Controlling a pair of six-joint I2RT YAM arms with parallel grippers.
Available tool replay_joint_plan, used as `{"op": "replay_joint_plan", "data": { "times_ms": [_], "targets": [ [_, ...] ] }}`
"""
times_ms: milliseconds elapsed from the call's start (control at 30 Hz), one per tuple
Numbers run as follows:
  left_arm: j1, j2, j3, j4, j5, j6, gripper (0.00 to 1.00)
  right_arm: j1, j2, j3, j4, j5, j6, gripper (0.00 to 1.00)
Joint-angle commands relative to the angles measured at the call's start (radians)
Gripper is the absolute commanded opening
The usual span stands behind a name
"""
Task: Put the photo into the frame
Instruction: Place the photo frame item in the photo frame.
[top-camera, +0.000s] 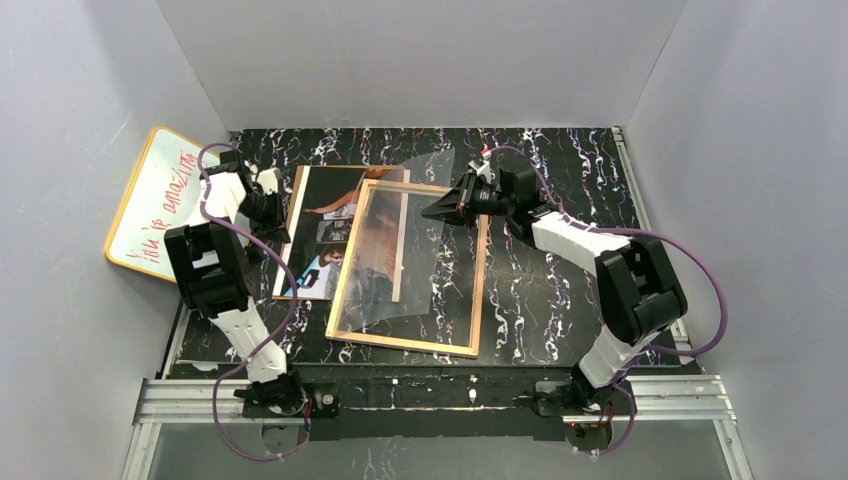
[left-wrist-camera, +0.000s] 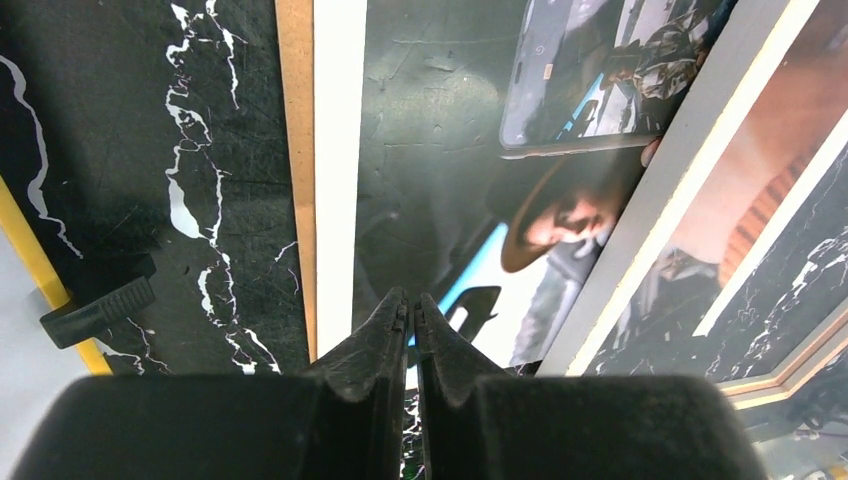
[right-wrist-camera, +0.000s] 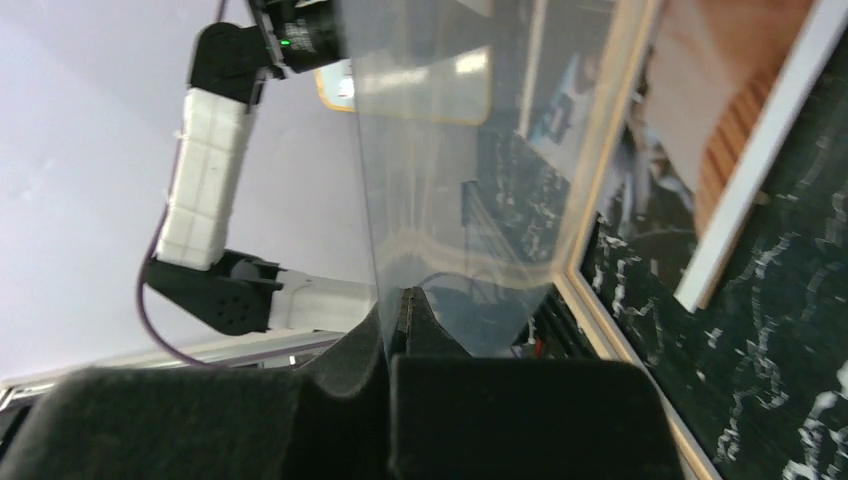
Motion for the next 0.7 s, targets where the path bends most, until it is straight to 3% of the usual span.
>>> {"op": "replay_joint_plan", "data": {
  "times_ms": [0, 133, 467, 667],
  "targets": [
    [0.001, -0.004, -0.011, -0.046, 0.038, 0.028, 0.07, -0.012, 0.039, -0.036, -0.104, 0.015, -0.16, 0.01],
    [-0.015, -0.005, -0.038, -0.05, 0.043, 0.048, 0.08, -0.005, 0.032, -0.033, -0.063, -0.009, -0.147, 0.01],
    [-0.016, 0.014, -0.014, -0.072, 0.099, 0.044, 0.04, 0.062, -0.05, 0.193, -0.166, -0.013, -0.208, 0.01],
    [-0.014, 0.011, -0.025, -0.063, 0.088, 0.046, 0.0, 0.114, -0.026, 0.258, -0.061, -0.038, -0.134, 0.01]
  ]
}}
